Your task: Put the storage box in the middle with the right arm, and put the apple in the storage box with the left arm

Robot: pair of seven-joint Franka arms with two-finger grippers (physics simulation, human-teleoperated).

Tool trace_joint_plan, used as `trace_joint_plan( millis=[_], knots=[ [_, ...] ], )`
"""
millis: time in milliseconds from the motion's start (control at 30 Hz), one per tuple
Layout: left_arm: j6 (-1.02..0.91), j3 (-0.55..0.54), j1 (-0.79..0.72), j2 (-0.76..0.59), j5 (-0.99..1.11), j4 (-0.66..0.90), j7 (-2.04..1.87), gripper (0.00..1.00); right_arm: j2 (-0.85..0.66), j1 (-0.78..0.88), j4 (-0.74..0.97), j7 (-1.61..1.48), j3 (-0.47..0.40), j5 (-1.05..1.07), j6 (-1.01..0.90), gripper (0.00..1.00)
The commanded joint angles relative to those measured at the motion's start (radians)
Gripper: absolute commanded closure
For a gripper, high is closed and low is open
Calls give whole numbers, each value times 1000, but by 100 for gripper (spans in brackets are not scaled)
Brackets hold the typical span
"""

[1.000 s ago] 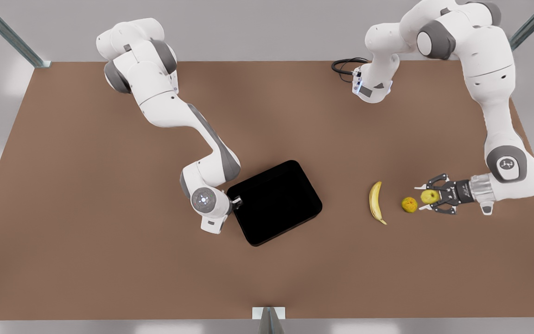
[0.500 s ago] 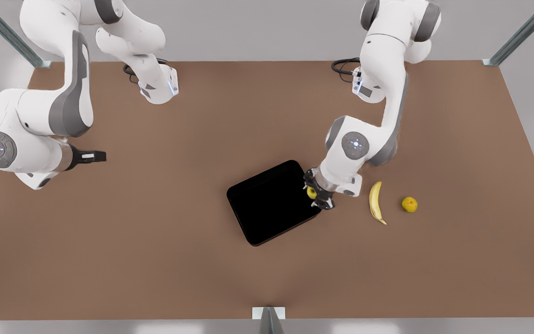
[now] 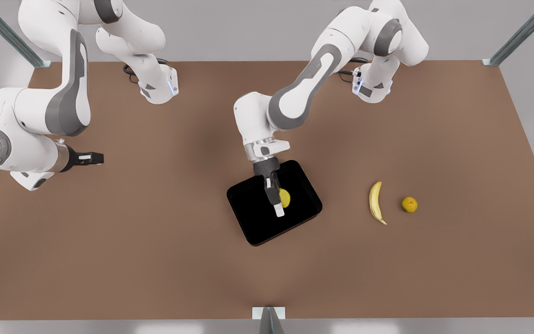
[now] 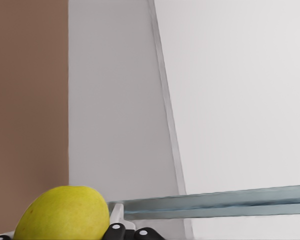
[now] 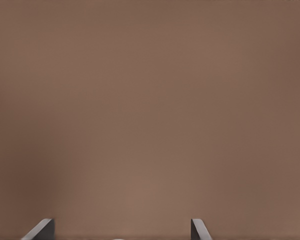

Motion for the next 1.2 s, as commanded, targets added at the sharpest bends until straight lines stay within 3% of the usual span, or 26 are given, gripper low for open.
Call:
trace_joint_plan(
  millis=[0,33,67,100,267,333,400,500,600,700,767,800,833,867,900,933,1000,1033,1167],
  knots=[
    [-4,0,-3,3,-1613,2,7,67,0,0,0,0,0,0,0,0],
    [-1,-1,-10,12,-1604,2,5,57,1,0,0,0,0,0,0,0],
    [-1,-1,-11,15,-1602,2,7,11,3,0,0,0,0,0,0,0],
    [-1,-2,-11,17,-1598,0,8,0,3,0,0,0,0,0,0,0],
    [-5,-2,-14,17,-1563,-6,22,0,3,0,0,0,0,0,0,0],
    [-34,-1,-13,-15,-1388,-6,108,1,3,-2,2,-3,1,2,0,0],
    [-188,12,56,-84,-1256,-13,139,0,3,-2,2,-5,2,2,0,0],
    [-277,19,173,-276,-1224,-259,786,0,5,-2,2,-5,2,2,0,0],
    [-323,19,478,-538,-1225,-503,1638,1,6,-3,9,-9,2,-3,0,0],
    [-428,44,763,-588,-1268,-513,2342,1,0,-20,3,-9,8,-2,0,0],
    [-562,93,768,-685,-1219,-501,2780,1,-2,-21,2,-9,9,0,3,0],
    [-617,-3,826,-730,-1170,-498,2822,1,-3,-21,2,-9,9,0,3,0],
    [-662,-277,1009,-740,-1116,-441,2823,1,-2,-21,2,-9,9,0,3,0],
    [-666,-280,1007,-662,-1118,-389,2826,0,-2,-21,2,-9,9,0,3,0],
    [-787,-312,1007,-493,-1118,-156,2845,0,-2,-21,2,-9,9,0,3,0],
    [-870,-320,1006,-430,-1119,-63,2843,0,-2,-21,2,-9,9,0,3,0],
    [-783,-366,1003,-457,-1089,-104,2843,0,0,-21,2,-9,9,0,3,0],
    [-618,-386,1003,-600,-1069,-344,2880,0,0,-21,2,-9,9,0,3,0],
    [-597,-401,1001,-615,-1070,-383,2882,0,1,-21,2,-9,9,0,2,0]
  ],
)
